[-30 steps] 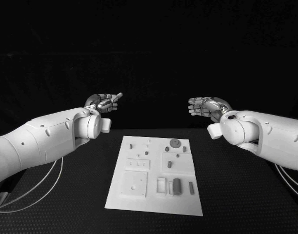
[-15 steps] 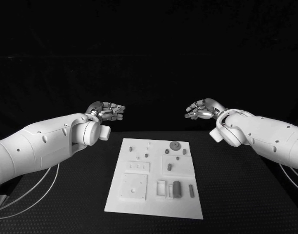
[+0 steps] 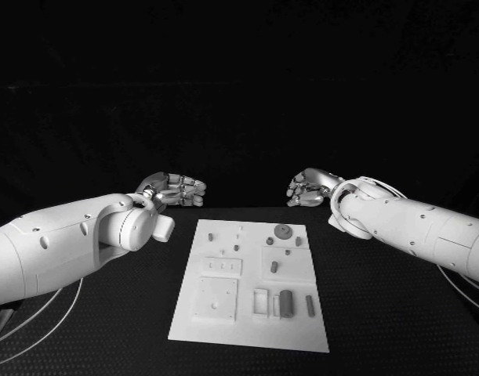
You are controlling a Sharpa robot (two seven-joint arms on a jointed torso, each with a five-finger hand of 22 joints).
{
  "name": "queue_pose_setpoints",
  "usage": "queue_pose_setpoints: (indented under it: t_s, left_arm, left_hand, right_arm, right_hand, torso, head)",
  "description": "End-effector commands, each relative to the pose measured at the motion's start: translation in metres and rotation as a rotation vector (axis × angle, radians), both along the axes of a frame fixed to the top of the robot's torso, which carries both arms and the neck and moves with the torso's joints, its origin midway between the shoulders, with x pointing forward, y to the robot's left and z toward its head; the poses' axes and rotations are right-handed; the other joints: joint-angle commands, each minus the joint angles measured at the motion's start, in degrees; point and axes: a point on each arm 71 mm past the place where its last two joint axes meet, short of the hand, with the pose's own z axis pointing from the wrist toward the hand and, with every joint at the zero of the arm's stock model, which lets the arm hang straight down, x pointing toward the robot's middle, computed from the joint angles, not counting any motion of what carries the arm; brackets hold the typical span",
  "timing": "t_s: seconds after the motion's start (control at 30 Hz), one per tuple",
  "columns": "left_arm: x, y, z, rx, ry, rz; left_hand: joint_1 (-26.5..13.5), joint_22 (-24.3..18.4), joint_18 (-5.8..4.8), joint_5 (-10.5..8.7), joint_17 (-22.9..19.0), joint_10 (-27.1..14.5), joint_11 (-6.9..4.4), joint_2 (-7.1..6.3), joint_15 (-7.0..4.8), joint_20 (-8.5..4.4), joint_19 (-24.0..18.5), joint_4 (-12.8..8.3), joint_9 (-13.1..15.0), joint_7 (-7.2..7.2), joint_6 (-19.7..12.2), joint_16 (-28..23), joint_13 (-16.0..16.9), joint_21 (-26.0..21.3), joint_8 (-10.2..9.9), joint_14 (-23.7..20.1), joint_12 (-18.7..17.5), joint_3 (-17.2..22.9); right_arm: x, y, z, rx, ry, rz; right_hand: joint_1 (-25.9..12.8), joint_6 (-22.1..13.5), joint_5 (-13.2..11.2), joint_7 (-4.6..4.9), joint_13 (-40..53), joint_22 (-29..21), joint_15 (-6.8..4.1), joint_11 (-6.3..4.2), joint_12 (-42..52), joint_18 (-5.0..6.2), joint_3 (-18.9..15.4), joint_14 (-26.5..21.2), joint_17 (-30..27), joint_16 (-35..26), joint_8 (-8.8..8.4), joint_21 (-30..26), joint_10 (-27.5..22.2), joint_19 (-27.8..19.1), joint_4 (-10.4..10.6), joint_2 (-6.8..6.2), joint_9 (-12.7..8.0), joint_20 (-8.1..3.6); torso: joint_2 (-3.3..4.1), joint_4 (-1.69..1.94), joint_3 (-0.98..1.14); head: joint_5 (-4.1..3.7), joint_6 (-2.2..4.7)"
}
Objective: Assemble the parts on the task board
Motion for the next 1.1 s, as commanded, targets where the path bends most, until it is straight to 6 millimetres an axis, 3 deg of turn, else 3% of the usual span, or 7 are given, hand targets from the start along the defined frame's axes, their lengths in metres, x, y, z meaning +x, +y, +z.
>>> queue_pose_setpoints:
  t_s: [0.03,0.2,0.27,0.5,0.8,1.0,1.1]
  left_arm:
    - [-0.004,-0.006,0.003,-0.014,-0.023,-0.045]
    - [-0.004,-0.012,0.004,-0.021,-0.027,-0.059]
    - [-0.004,-0.013,0.004,-0.021,-0.027,-0.061]
    - [-0.006,-0.019,0.001,-0.028,-0.021,-0.081]
    - [-0.008,-0.022,0.001,-0.033,-0.014,-0.095]
    - [-0.007,-0.021,0.0,-0.031,-0.012,-0.095]
    - [-0.007,-0.022,0.0,-0.031,-0.011,-0.096]
  left_hand:
    - [0.0,-0.1,0.28,0.1,0.1,0.4,0.02,-0.02,0.15,-0.21,0.4,0.0,-0.1,0.01,0.6,-0.2,-0.1,-0.3,-0.4,0.3,-0.3,-0.4]
    - [-0.2,-0.2,0.13,0.1,0.3,0.4,0.07,-0.04,0.2,-0.28,0.5,0.0,-0.3,0.06,0.6,-0.6,-0.2,-0.5,-0.7,0.3,-0.6,-0.6]
    - [-0.3,-0.2,0.1,0.1,0.4,0.4,0.08,-0.01,0.2,-0.29,0.5,0.0,-0.3,0.06,0.6,-0.7,-0.2,-0.5,-0.8,0.3,-0.7,-0.7]
    - [-0.6,-0.3,-0.02,0.1,0.6,0.5,0.12,0.13,0.21,-0.35,0.5,0.1,-0.5,0.09,0.7,-1.0,-0.2,-0.7,-1.0,0.3,-0.9,-0.8]
    - [-0.9,-0.4,-0.13,0.1,0.8,0.5,0.17,0.17,0.24,-0.39,0.5,0.0,-0.6,0.13,0.7,-1.3,-0.3,-0.9,-1.3,0.2,-1.3,-1.0]
    - [-1.0,-0.5,-0.19,0.1,0.9,0.5,0.2,0.21,0.26,-0.4,0.5,0.0,-0.7,0.16,0.7,-1.5,-0.3,-1.0,-1.4,0.2,-1.4,-1.1]
    - [-1.1,-0.5,-0.2,0.1,0.9,0.5,0.21,0.21,0.26,-0.41,0.5,0.0,-0.7,0.17,0.7,-1.6,-0.3,-1.0,-1.4,0.2,-1.5,-1.1]
  right_arm:
    - [0.0,0.007,-0.002,-0.176,-0.042,0.074]
    - [0.001,0.013,-0.006,-0.26,-0.048,0.102]
    - [0.001,0.015,-0.007,-0.278,-0.048,0.111]
    - [-0.001,0.021,-0.012,-0.345,-0.039,0.148]
    - [-0.004,0.028,-0.017,-0.376,-0.045,0.174]
    - [-0.008,0.03,-0.018,-0.398,-0.043,0.193]
    - [-0.008,0.031,-0.018,-0.404,-0.04,0.198]
  right_hand:
    - [0.3,0.4,0.3,-0.01,0.1,1.2,-0.41,0.01,-0.5,1.15,-0.4,1.0,1.0,0.3,-0.45,0.4,0.4,1.2,0.1,-0.34,0.1,-0.34]
    - [0.2,0.8,0.3,-0.03,0.2,1.3,-0.95,0.02,-1.3,1.15,-0.5,2.2,2.4,0.5,-1.13,1.0,0.7,2.5,0.1,-0.9,0.2,-0.85]
    - [0.2,0.9,0.3,-0.04,0.2,1.3,-1.1,0.0,-1.5,1.15,-0.5,2.6,2.7,0.6,-1.29,1.2,0.8,2.9,0.1,-1.0,0.2,-0.99]
    - [0.2,1.5,0.3,-0.23,0.4,1.5,-1.97,-0.23,-2.3,1.15,-0.9,4.7,5.0,2.2,-2.02,2.9,1.4,5.1,0.1,-1.26,0.5,-1.93]
    - [0.3,1.5,0.3,-0.22,0.4,1.5,-2.02,-0.22,-2.6,1.15,-0.9,4.8,5.4,2.3,-2.23,3.2,1.3,5.3,0.1,-1.39,0.5,-2.06]
    - [0.3,1.5,0.3,-0.23,0.4,1.5,-2.02,-0.21,-2.7,1.15,-0.9,4.8,5.5,2.3,-2.28,3.3,1.3,5.3,0.1,-1.44,0.5,-2.09]
    - [0.3,1.6,0.3,-0.25,0.4,1.4,-2.01,-0.22,-2.7,1.15,-0.9,4.8,5.5,2.3,-2.28,3.3,1.3,5.3,0.1,-1.5,0.6,-2.09]
  torso:
    - [1.25,0.74,0.19]
    - [3.32,1.66,-0.06]
    - [3.73,1.84,-0.12]
    - [5.57,2.73,-0.75]
    - [7.1,3.57,-1.33]
    - [7.63,3.81,-1.61]
    - [7.87,3.81,-1.6]
  head:
    - [-0.61,-0.1]
    - [-1.75,0.67]
    - [-1.96,0.75]
    - [-2.91,1.27]
    - [-3.68,1.85]
    - [-3.94,1.83]
    - [-4.1,2.0]
